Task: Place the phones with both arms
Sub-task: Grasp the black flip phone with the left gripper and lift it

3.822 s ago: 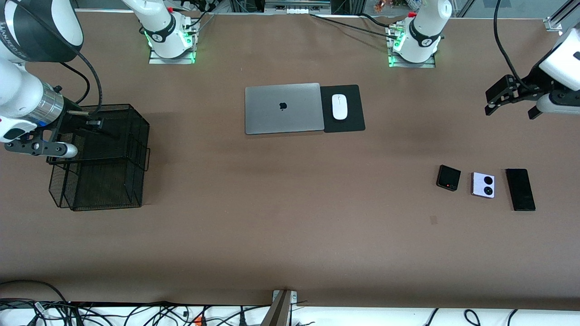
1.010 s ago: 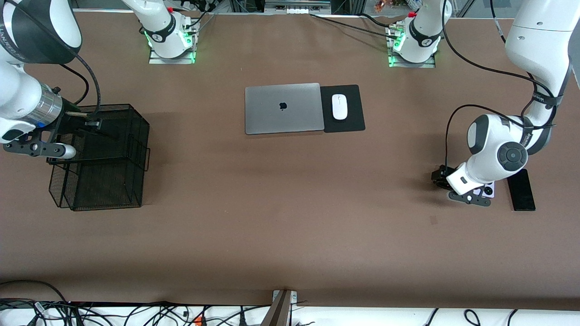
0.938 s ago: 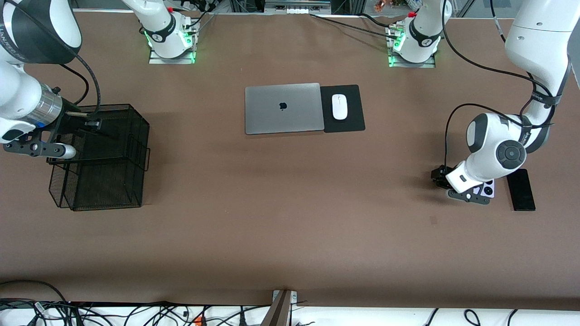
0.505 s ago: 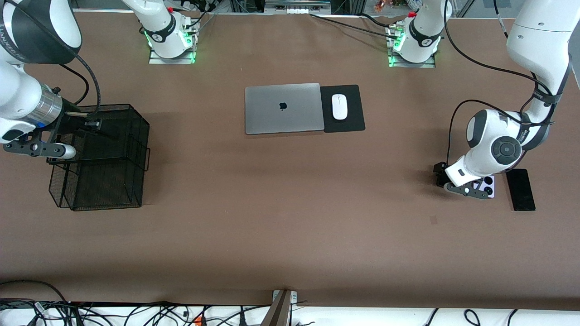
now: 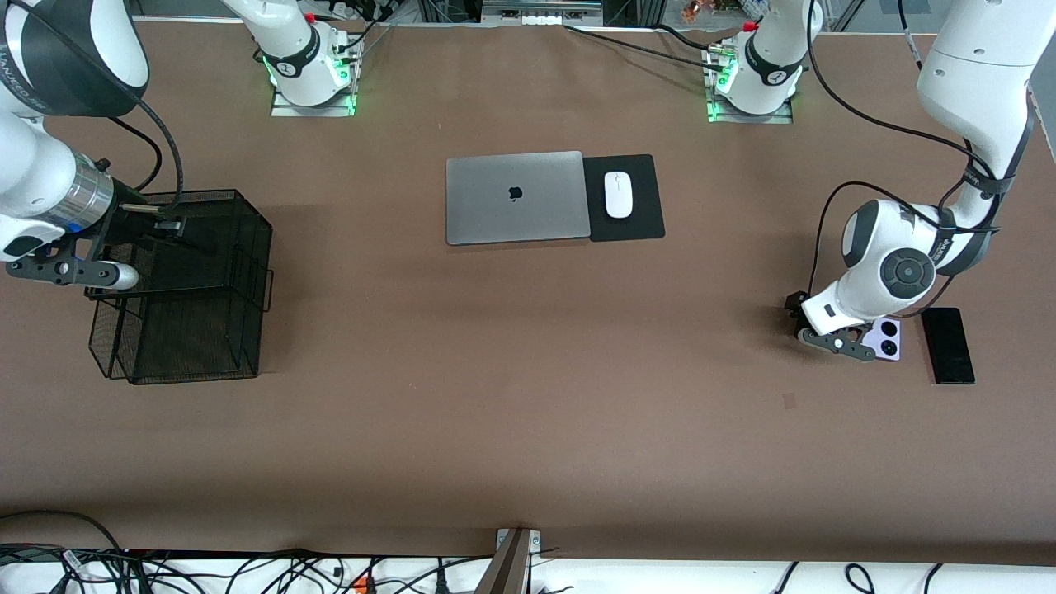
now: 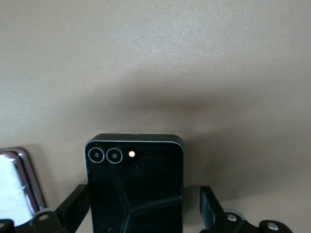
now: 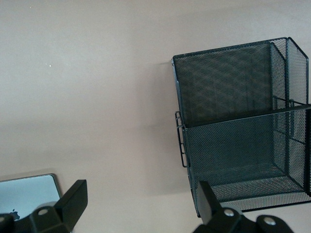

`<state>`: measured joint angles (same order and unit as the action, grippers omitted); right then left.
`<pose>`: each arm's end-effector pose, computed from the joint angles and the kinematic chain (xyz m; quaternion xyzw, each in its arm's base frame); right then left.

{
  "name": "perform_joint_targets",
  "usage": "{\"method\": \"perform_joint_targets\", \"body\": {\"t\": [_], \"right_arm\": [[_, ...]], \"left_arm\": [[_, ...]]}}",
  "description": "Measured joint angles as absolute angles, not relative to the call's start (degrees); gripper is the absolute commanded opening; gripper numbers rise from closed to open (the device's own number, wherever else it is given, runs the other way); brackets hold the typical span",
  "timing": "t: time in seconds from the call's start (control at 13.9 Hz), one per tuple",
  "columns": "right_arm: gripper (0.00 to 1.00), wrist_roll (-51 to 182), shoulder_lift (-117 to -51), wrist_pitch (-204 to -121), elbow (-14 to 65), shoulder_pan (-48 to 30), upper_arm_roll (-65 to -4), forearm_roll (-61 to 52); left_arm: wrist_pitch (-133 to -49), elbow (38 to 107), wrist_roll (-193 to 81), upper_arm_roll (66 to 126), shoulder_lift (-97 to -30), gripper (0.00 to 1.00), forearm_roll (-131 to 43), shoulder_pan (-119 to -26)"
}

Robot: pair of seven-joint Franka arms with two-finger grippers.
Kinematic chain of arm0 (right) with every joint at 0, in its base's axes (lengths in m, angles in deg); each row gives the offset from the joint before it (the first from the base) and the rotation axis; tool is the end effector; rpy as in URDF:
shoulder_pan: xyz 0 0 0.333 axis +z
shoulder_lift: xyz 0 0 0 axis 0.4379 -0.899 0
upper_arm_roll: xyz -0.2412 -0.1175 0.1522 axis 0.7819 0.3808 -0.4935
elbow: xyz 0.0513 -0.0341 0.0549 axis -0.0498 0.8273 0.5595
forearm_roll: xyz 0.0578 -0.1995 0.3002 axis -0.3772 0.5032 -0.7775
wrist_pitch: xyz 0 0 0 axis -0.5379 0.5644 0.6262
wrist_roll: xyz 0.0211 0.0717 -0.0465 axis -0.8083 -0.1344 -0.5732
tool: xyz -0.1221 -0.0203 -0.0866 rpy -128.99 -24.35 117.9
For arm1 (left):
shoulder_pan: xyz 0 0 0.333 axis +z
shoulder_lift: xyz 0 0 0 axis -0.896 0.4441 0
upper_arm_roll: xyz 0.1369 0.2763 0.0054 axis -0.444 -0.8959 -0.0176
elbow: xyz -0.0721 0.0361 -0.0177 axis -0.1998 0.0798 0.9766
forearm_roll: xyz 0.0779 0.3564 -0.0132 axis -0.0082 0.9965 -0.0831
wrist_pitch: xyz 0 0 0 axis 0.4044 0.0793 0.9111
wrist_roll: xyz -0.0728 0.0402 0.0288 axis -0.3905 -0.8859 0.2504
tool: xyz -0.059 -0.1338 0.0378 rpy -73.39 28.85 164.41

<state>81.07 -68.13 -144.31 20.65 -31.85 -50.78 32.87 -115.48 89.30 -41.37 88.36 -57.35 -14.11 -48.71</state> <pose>0.5616 0.0421 0.4775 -0.9979 0.0505 0.0405 0.0032 0.5588 0.0464 0.1373 -0.9816 0.1748 0.0564 0.0522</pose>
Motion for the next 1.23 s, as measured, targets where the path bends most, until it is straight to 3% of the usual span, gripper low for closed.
{"method": "perform_joint_targets", "body": {"t": [0.72,0.79,1.08,1.23], "right_arm": [[1.00,81.1,-68.2,-144.3,20.6,-31.8,-50.8,32.7],[1.00,81.1,-68.2,-144.3,20.6,-31.8,-50.8,32.7],[1.00,81.1,-68.2,-144.3,20.6,-31.9,-50.7,32.4],[1.00,81.1,-68.2,-144.3,20.7,-31.9,-50.4,32.3]], "left_arm": [[-116.7,89.1,-40.8,88.3,-56.2,0.98,-14.1,-48.7],[-117.0,89.1,-40.8,88.3,-56.0,0.92,-14.1,-48.7],[-117.2,88.8,-40.8,88.2,-56.1,0.35,-14.1,-48.5],[-117.2,88.2,-40.3,88.2,-56.2,0.21,-14.1,-48.4]]}}
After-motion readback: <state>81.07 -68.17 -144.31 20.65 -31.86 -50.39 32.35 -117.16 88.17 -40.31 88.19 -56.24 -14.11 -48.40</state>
